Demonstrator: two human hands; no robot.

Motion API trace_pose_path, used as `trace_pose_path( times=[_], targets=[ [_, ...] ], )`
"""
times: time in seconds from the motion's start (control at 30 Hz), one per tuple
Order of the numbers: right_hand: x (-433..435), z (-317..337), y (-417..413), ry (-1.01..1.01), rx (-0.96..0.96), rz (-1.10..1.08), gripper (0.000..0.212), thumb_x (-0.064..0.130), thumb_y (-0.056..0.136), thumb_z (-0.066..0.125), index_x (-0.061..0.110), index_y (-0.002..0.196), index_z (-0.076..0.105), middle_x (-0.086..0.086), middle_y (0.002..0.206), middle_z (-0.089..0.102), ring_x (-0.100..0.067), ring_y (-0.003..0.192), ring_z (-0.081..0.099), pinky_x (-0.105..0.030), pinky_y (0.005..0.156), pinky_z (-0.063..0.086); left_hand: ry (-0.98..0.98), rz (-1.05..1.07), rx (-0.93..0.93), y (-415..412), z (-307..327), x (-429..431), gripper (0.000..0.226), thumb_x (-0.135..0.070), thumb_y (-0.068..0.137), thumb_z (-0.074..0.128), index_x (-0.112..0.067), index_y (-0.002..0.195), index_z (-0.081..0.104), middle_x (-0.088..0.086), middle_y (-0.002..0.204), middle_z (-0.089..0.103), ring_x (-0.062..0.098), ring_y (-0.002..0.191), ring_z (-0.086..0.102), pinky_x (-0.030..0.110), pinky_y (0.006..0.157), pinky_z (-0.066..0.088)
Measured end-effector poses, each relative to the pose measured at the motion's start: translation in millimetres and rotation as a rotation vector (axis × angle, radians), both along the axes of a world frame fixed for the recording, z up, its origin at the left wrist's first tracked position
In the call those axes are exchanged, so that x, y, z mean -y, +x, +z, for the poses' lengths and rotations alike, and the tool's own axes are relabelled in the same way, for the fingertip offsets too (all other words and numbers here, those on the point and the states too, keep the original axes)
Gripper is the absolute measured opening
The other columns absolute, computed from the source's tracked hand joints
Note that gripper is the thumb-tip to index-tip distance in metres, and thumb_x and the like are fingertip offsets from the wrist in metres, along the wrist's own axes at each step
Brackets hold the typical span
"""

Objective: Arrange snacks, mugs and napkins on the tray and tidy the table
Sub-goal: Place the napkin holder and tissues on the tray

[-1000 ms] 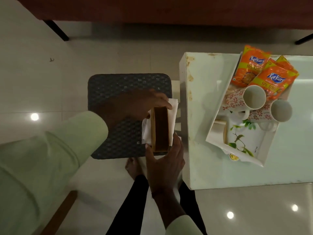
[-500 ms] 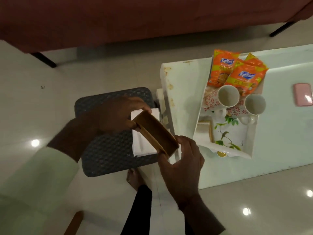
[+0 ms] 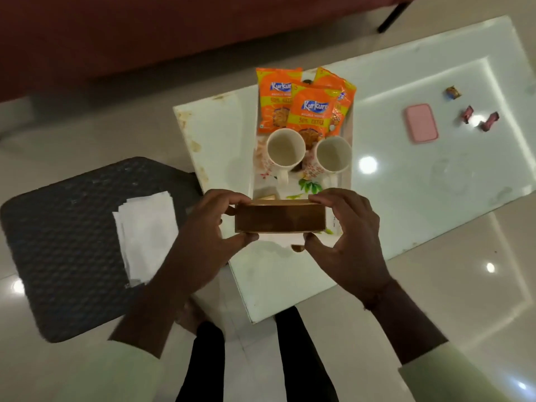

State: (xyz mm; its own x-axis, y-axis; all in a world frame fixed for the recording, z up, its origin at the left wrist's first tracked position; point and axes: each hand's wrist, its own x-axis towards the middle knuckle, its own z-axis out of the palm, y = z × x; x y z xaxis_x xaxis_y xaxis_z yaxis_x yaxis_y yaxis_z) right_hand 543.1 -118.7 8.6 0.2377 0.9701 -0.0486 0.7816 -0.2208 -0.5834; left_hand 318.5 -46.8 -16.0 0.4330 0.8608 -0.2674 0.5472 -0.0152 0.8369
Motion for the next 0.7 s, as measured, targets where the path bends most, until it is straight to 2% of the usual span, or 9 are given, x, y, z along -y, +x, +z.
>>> trace_pose_path(
  times=[0.07, 0.17, 0.3, 0.47, 0.7],
  targets=[
    [6.2, -10.8, 21.0, -0.021, 0.053, -0.002, 0.059, 0.037, 0.064, 0.072, 0.022, 0.121, 0.064, 0.002, 0.131, 0.056, -0.021, 0.123, 0.049, -0.048, 0.098, 0.042, 0.002, 0.017, -0.015, 22.0, -10.7, 6.7, 0.055, -0.033, 0.072, 0.082, -0.025, 0.120, 0.057, -0.007, 0.127, 0.053, 0.011, 0.113, 0.054, 0.025, 0.095, 0.047],
    [15.9, -30.7, 47.2, -0.053, 0.119, -0.015, 0.059, 0.041, 0.065, 0.074, 0.023, 0.120, 0.065, -0.003, 0.139, 0.049, -0.026, 0.129, 0.045, -0.043, 0.102, 0.034, 0.030, 0.016, -0.059, 49.6, -28.3, 11.8, 0.057, -0.031, 0.072, 0.082, -0.026, 0.124, 0.058, -0.009, 0.126, 0.047, 0.007, 0.116, 0.049, 0.019, 0.097, 0.042],
    [22.3, -58.2, 66.2, -0.107, 0.136, -0.034, 0.056, 0.045, 0.068, 0.073, 0.026, 0.121, 0.066, -0.005, 0.144, 0.045, -0.029, 0.135, 0.040, -0.054, 0.106, 0.036, 0.078, -0.006, -0.153, 71.4, -52.7, 10.9, 0.057, -0.031, 0.071, 0.084, -0.024, 0.123, 0.062, -0.005, 0.122, 0.049, 0.012, 0.116, 0.050, 0.032, 0.099, 0.049],
    [22.0, -90.1, 78.6, -0.176, 0.133, 0.002, 0.055, 0.044, 0.071, 0.072, 0.030, 0.124, 0.063, -0.004, 0.152, 0.039, -0.031, 0.142, 0.031, -0.061, 0.106, 0.033, 0.128, -0.042, -0.269, 84.0, -78.3, 7.0, 0.058, -0.032, 0.073, 0.081, -0.026, 0.126, 0.058, 0.000, 0.123, 0.051, 0.021, 0.116, 0.052, 0.047, 0.094, 0.051],
    [15.9, -115.2, 83.9, -0.226, 0.132, 0.036, 0.055, 0.044, 0.075, 0.067, 0.035, 0.128, 0.056, -0.004, 0.155, 0.032, -0.034, 0.144, 0.026, -0.064, 0.109, 0.028, 0.121, -0.037, -0.345, 90.6, -98.3, 5.1, 0.055, -0.034, 0.074, 0.080, -0.026, 0.124, 0.057, 0.001, 0.123, 0.054, 0.023, 0.113, 0.055, 0.046, 0.093, 0.051]
  ],
)
